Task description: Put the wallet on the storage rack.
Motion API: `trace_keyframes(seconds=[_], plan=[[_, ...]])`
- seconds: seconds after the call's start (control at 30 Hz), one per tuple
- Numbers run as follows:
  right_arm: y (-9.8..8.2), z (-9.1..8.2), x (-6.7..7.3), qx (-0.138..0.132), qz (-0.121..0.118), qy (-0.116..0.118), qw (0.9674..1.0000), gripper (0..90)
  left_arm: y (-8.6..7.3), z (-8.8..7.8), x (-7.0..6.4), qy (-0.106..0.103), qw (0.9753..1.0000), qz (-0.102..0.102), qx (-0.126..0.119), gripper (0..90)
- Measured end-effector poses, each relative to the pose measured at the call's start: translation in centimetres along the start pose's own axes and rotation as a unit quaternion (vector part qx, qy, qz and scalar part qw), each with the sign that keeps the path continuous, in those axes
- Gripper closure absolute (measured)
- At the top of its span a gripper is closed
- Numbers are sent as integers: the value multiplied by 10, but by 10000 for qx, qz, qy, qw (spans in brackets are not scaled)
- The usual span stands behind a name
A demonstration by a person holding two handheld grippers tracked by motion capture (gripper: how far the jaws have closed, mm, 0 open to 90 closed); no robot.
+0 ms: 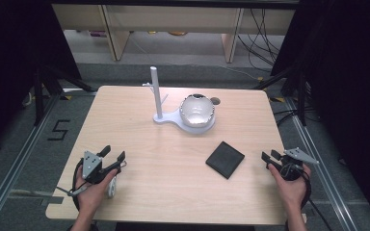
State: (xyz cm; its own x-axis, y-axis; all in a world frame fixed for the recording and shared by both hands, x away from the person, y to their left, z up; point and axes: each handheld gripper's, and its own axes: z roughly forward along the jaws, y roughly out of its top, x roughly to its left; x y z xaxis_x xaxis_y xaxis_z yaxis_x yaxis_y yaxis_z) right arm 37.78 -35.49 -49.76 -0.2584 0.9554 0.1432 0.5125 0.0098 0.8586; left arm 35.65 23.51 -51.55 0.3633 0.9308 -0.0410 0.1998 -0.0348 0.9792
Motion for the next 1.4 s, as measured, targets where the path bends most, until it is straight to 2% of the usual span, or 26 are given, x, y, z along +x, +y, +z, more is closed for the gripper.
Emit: trace_keyframes(seconds=[0.03, 0.07, 0.17, 0.2, 0.23, 0.27, 0.33, 0.37, 0.43, 0.47, 0.53, 0.57, 0.6, 0.67, 0.7, 0.77, 0.8, 0.9, 0.93, 1.0, 1.03, 1.17, 1.27, 1.3, 1.33, 1.4], plan=[[2, 2, -2, 25, -201, 11, 9998, 557, 1, 0, 0, 26, 10000, -13, 45, 366], [2, 2, -2, 25, -201, 11, 9998, 557, 1, 0, 0, 26, 10000, -13, 45, 366], [9, 7, 3, 366, -247, 134, 9989, 573, 1, 1, -1, 10, 10000, -8, 35, 366], [10, 9, 4, 435, -247, 175, 9986, 575, 1, 1, -1, 6, 10000, -15, 42, 365], [11, 9, 8, 576, -27, 190, 9982, 576, 1, 1, 0, -4, 10000, -18, 45, 366], [14, 11, 5, 659, -346, 182, 9971, 576, 1, 1, 0, -9, 10000, -10, 47, 366], [15, 13, 6, 701, -330, 173, 9968, 581, 1, 1, 0, -20, 10000, -21, 30, 366], [21, 14, 9, 956, -327, 270, 9945, 585, 1, -1, 1, -12, 10000, -7, 23, 366], [26, 18, 12, 1127, -330, 355, 9924, 586, 2, 0, 2, -27, 10000, -29, -37, 366], [29, 19, 16, 1295, -190, 365, 9907, 586, 2, 0, 2, -31, 10000, -22, -42, 366], [35, 27, 16, 1405, -480, 520, 9876, 589, 3, -2, 2, 4, 10000, -13, 11, 366], [39, 28, 20, 1661, -267, 559, 9842, 589, 3, -2, 2, 4, 10000, -13, 11, 366], [43, 33, 21, 1743, -401, 579, 9822, 589, 3, -2, 2, -8, 10000, -9, 7, 366], [45, 35, 23, 1781, -410, 592, 9814, 589, 3, -1, 2, -27, 10000, -3, -19, 365], [52, 41, 25, 2068, -410, 772, 9745, 589, 3, -1, 2, -16, 10000, 1, -1, 366], [54, 48, 26, 2204, -471, 735, 9715, 587, 3, -1, 2, -17, 10000, 2, 4, 366], [54, 48, 26, 2204, -471, 735, 9715, 587, 3, -1, 2, -17, 10000, 2, 4, 366], [56, 62, 31, 2470, -394, 727, 9655, 587, 3, -1, 2, -7, 10000, -8, 15, 366], [56, 62, 31, 2470, -394, 727, 9655, 587, 3, -1, 2, -7, 10000, -8, 15, 366], [58, 70, 32, 2675, -400, 820, 9592, 579, 3, -2, 2, -5, 10000, -5, 8, 366], [59, 71, 33, 2733, -358, 817, 9578, 579, 3, -2, 2, -4, 10000, -3, 5, 366], [63, 77, 33, 2816, -397, 815, 9552, 574, 3, -2, 2, -4, 10000, -6, 9, 366], [66, 80, 35, 3013, -262, 762, 9501, 569, 3, -2, 3, -5, 10000, -9, -4, 366], [66, 80, 33, 3000, -364, 867, 9493, 567, 3, -2, 3, -5, 10000, -6, -3, 366], [66, 80, 33, 3000, -364, 867, 9493, 567, 3, -2, 3, -5, 10000, -6, -3, 366], [66, 83, 36, 3106, -324, 831, 9463, 556, 3, -1, 2, 0, 10000, -8, -7, 366]])
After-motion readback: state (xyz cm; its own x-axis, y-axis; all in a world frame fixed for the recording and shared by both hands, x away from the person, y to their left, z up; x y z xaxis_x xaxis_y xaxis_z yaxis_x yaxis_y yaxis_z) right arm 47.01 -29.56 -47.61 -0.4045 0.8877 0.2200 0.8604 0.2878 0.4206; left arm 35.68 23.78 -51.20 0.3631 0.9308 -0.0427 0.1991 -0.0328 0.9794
